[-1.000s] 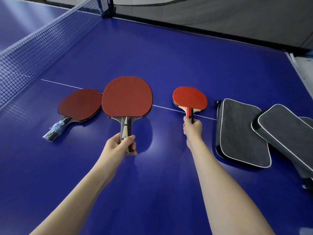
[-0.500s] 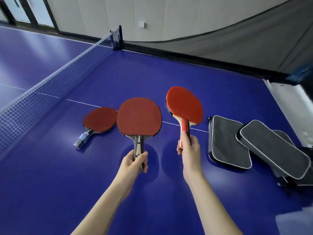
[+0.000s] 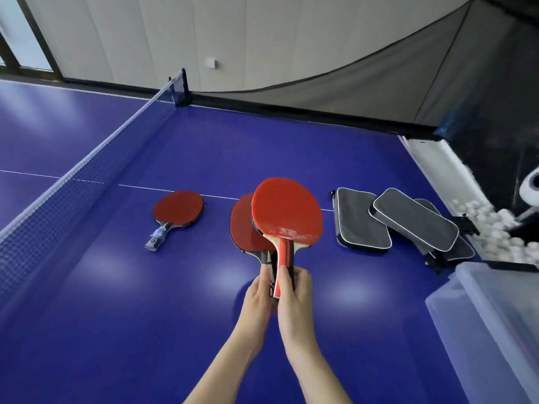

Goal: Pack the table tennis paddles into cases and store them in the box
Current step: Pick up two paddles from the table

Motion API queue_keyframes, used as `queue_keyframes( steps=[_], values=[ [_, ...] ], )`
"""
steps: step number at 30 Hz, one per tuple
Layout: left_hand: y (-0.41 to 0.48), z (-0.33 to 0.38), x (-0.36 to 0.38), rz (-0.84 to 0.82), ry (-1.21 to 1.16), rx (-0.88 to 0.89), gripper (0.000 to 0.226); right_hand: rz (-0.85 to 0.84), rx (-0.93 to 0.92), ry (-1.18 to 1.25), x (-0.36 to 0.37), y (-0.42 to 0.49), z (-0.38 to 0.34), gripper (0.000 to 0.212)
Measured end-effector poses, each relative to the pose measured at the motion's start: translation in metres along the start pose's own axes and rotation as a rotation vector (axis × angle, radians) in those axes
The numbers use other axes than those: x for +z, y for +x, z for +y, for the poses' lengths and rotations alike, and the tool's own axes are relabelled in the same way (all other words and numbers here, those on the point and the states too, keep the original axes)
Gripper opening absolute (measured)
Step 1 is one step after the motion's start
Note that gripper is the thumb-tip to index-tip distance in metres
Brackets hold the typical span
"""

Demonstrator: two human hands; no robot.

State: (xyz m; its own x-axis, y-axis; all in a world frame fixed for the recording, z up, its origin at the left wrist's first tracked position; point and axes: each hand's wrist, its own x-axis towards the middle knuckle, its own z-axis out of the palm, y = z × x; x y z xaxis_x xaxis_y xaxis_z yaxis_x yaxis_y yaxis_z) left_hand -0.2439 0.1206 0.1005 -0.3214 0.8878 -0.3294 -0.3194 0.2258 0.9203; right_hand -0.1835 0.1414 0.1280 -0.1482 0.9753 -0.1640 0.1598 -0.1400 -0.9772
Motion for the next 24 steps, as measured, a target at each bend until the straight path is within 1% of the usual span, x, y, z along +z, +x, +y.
queue_keyframes(
  steps=[8, 13, 15, 17, 20, 21, 23, 24],
  values=[
    [-0.035, -0.011, 0.003, -0.087, -0.004, 0.015, 0.065, 0.068, -0.098, -0.051, -0.012, -0.041, 0.010, 0.004],
    [-0.044, -0.013, 0.008, -0.141, -0.014, -0.016, 0.064, 0.026, -0.067, -0.056, -0.022, -0.051, 0.010, 0.010],
    [-0.045, -0.013, 0.009, -0.160, -0.016, -0.019, 0.063, -0.004, -0.034, -0.048, -0.027, -0.053, 0.011, 0.011],
    [-0.046, -0.011, 0.011, -0.169, -0.009, -0.010, 0.063, -0.071, 0.000, -0.003, -0.033, -0.053, 0.012, 0.012],
    [-0.047, -0.009, 0.016, -0.170, -0.007, 0.016, 0.073, -0.192, 0.098, 0.112, -0.048, -0.049, 0.011, 0.012],
    [-0.048, -0.010, 0.017, -0.169, -0.011, 0.021, 0.075, -0.223, 0.127, 0.136, -0.053, -0.047, 0.010, 0.016],
    [-0.049, -0.012, 0.020, -0.167, -0.013, 0.024, 0.075, -0.269, 0.169, 0.172, -0.066, -0.042, 0.009, 0.036],
    [-0.050, -0.012, 0.021, -0.167, -0.023, 0.023, 0.073, -0.284, 0.179, 0.192, -0.071, -0.040, 0.009, 0.042]
  ],
)
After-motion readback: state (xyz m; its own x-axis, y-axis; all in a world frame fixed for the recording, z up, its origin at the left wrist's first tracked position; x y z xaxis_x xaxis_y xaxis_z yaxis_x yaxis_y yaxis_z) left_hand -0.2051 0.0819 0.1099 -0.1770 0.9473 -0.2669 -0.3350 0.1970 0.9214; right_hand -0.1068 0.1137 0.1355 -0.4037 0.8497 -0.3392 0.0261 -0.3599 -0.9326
